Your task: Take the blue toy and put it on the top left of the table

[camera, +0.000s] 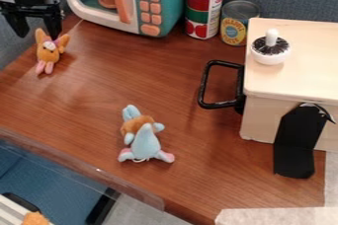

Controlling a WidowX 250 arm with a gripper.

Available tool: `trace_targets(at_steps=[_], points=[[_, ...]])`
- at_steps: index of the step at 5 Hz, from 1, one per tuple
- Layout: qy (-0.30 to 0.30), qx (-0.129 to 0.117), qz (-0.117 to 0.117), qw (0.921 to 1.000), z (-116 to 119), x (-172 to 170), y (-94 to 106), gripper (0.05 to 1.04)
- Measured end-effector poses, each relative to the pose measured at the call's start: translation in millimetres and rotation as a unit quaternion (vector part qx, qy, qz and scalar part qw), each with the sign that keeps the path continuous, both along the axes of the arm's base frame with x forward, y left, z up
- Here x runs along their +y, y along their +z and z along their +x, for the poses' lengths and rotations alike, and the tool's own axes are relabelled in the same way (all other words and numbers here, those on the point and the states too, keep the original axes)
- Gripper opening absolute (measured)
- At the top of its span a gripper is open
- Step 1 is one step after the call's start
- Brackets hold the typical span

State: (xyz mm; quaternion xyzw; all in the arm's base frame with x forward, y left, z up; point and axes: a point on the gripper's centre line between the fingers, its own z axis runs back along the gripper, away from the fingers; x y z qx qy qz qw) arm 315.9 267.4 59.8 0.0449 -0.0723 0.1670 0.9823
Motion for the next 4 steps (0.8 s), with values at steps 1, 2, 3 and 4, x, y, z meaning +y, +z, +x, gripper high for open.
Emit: trace_targets(at_steps=[1, 2, 3, 4], points=[[-0.001, 0.014, -0.014, 0.9998, -4, -4, -15.3, 0.999], [-0.041, 0.015, -0.027, 0.9987, -17, -52, -11.4, 0.999], [-0.104, -0.015, -0.051, 0.9931, -24, -102, 25.1, 0.999], [-0.156, 0.001, -0.078, 0.9846, -42, -145, 40.2, 0.999]])
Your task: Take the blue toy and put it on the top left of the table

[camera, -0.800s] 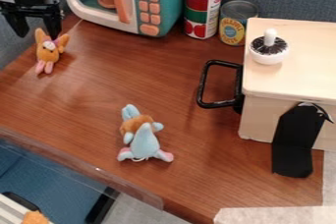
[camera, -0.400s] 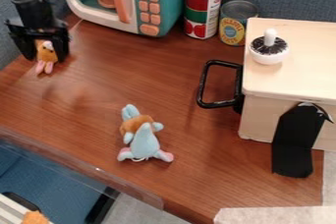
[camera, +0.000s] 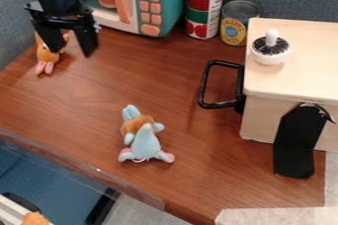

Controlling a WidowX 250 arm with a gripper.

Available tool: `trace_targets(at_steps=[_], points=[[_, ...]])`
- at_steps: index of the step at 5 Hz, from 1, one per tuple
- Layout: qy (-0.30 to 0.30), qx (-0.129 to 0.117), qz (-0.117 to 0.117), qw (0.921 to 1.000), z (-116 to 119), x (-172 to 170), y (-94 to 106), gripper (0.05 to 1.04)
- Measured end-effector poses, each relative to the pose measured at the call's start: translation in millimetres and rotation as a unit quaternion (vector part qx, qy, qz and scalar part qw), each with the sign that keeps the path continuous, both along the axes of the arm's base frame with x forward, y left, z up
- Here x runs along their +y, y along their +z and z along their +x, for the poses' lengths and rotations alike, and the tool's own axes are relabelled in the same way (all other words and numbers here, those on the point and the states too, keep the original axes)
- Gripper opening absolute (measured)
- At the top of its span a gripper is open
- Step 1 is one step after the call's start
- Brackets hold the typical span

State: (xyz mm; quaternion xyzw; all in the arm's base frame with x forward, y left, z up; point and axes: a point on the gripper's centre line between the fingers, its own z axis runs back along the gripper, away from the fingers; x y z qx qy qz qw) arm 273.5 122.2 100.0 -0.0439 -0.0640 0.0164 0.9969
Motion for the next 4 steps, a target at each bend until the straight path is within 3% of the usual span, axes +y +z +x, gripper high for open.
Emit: trace_targets(at_steps=[1, 2, 4], points=[[-0.055, 0.007, -0.001, 0.9984, -26, -52, 4.9, 0.999], [-0.101, 0.018, 0.02, 0.9945, -44, -99, -13.0, 0.999], [-0.081, 0.025, 0.074, 0.9936, -42, -106, -60.9, 0.999]])
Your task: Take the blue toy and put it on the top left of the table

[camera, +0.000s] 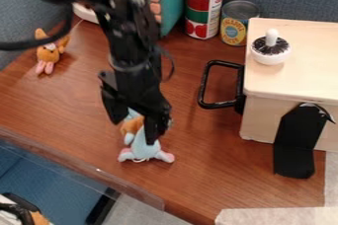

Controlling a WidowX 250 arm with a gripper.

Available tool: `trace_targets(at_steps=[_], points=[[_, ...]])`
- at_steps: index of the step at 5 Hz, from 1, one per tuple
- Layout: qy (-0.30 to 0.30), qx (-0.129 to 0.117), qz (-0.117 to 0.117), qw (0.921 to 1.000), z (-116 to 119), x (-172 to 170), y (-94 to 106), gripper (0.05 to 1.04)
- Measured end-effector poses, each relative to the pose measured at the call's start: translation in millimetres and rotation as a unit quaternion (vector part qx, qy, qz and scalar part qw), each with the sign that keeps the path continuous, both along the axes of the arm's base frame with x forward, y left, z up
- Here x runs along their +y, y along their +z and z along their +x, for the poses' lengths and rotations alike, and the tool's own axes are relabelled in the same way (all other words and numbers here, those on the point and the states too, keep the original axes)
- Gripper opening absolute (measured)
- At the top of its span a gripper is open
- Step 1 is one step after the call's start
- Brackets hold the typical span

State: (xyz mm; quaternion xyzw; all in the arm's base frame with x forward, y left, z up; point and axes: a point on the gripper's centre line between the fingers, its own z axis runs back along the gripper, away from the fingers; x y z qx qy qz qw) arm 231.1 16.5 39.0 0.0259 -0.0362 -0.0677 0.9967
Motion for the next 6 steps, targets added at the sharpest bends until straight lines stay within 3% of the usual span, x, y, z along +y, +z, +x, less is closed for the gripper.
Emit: trace_targets(at_steps=[1, 2, 3, 4, 5, 6], points=[[0.013, -0.005, 0.01, 0.9998, 9, 1, -21.7, 0.999], [0.028, 0.004, 0.001, 0.9996, 20, 0, -30.7, 0.948], [0.049, 0.013, 0.001, 0.9987, 23, 8, -36.7, 0.696], [0.065, 0.025, -0.008, 0.9976, 23, 16, -32.6, 0.539], [0.078, 0.019, -0.014, 0.9966, 33, 34, -12.3, 0.443], [0.107, -0.012, -0.032, 0.9937, 57, 71, 18.5, 0.409]])
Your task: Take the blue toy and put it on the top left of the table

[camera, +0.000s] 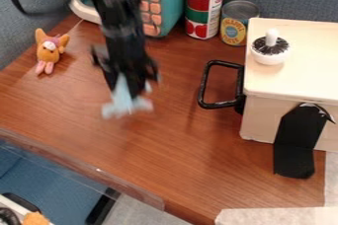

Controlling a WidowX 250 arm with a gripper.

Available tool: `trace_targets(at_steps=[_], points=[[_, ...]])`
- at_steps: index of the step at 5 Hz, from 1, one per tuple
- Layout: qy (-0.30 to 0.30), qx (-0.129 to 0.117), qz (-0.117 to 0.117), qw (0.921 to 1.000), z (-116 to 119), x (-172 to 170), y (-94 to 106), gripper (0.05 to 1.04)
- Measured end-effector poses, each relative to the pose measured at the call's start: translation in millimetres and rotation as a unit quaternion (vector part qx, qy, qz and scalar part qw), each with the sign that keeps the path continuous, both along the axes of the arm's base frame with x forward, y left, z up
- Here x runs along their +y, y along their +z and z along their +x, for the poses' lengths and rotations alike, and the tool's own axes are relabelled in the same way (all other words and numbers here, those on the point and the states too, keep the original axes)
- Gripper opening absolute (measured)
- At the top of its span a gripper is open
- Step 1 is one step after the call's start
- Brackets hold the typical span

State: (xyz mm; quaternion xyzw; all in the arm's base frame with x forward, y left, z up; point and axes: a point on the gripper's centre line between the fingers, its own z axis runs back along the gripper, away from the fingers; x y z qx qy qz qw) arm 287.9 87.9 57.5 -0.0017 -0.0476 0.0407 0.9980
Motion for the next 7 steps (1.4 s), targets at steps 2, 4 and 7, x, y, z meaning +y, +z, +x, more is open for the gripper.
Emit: trace_targets(at_steps=[2, 4, 7], points=[[0.042, -0.031, 0.018, 0.9985, 55, 56, -0.3, 0.408], [0.086, -0.034, 0.053, 0.9943, 82, 86, -39.4, 0.483], [0.109, -0.028, 0.063, 0.9916, 78, 87, 6.7, 1.006]])
